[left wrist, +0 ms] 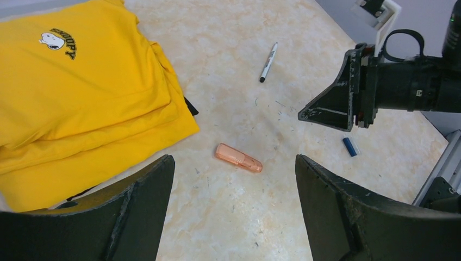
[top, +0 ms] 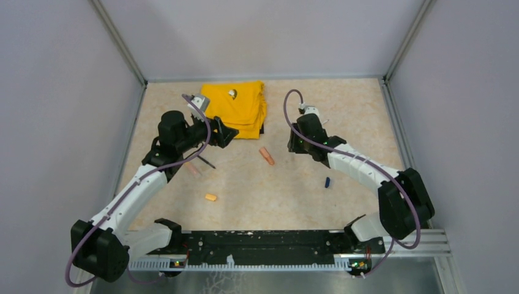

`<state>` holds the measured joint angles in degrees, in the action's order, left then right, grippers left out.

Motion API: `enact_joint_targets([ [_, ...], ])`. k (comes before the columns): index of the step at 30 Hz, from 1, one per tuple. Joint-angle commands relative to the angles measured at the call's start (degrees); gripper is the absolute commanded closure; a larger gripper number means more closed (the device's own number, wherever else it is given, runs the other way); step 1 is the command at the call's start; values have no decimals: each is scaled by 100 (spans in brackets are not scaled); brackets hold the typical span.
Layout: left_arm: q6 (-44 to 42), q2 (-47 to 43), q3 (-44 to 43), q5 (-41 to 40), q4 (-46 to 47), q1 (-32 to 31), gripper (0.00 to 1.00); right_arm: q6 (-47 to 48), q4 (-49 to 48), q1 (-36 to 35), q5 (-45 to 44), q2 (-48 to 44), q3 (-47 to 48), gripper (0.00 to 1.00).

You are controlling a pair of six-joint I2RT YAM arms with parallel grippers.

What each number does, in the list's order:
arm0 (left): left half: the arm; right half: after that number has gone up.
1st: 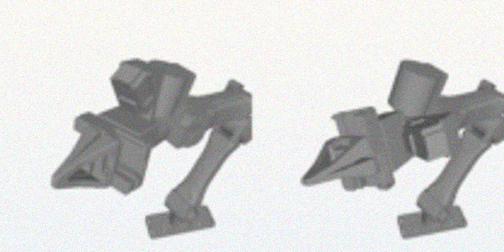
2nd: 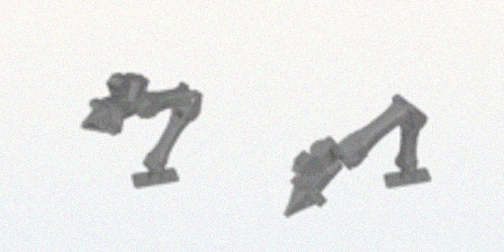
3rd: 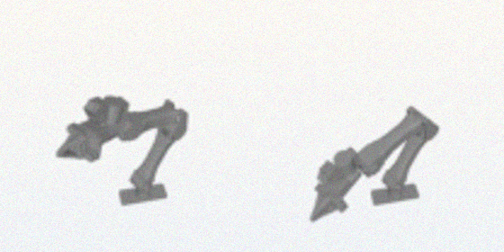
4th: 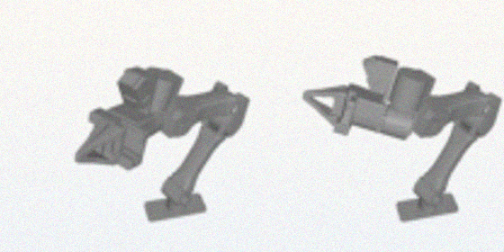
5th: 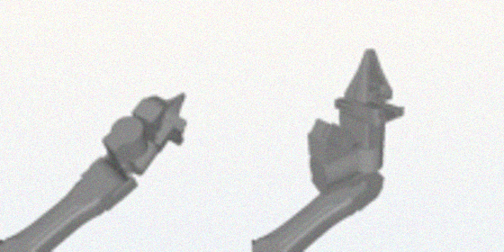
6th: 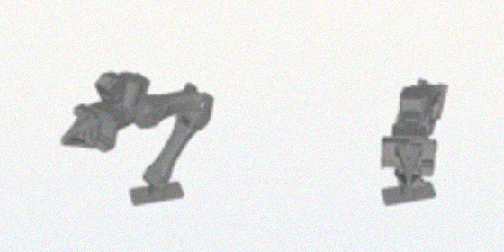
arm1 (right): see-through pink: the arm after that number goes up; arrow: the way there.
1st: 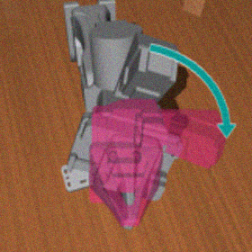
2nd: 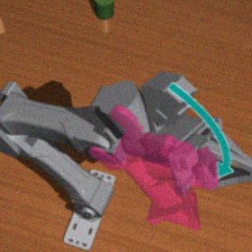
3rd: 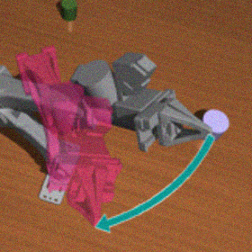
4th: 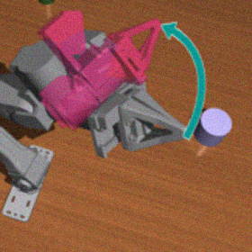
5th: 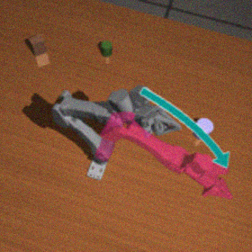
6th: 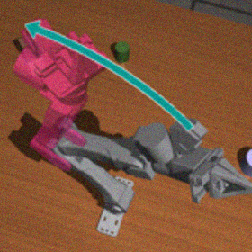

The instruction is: Insert the pens into the pen caps

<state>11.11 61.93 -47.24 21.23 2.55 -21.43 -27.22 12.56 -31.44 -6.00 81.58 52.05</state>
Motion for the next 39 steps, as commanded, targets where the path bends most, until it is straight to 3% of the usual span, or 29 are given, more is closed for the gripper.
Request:
enact_joint_targets([
  [1,49,76,-186,85,155,46,14,-234,363,82,-1129,-499,-90,64],
  [11,-51,189,-101,-187,212,43,14,-767,987,99,-2001,-1018,-283,60],
  [18,-156,234,-143,-520,82,74,15,-1014,1056,246,-2519,-786,-67,53],
  [39,-234,155,-162,-797,-13,85,14,-1523,1423,1204,-2159,2506,2844,46],
])
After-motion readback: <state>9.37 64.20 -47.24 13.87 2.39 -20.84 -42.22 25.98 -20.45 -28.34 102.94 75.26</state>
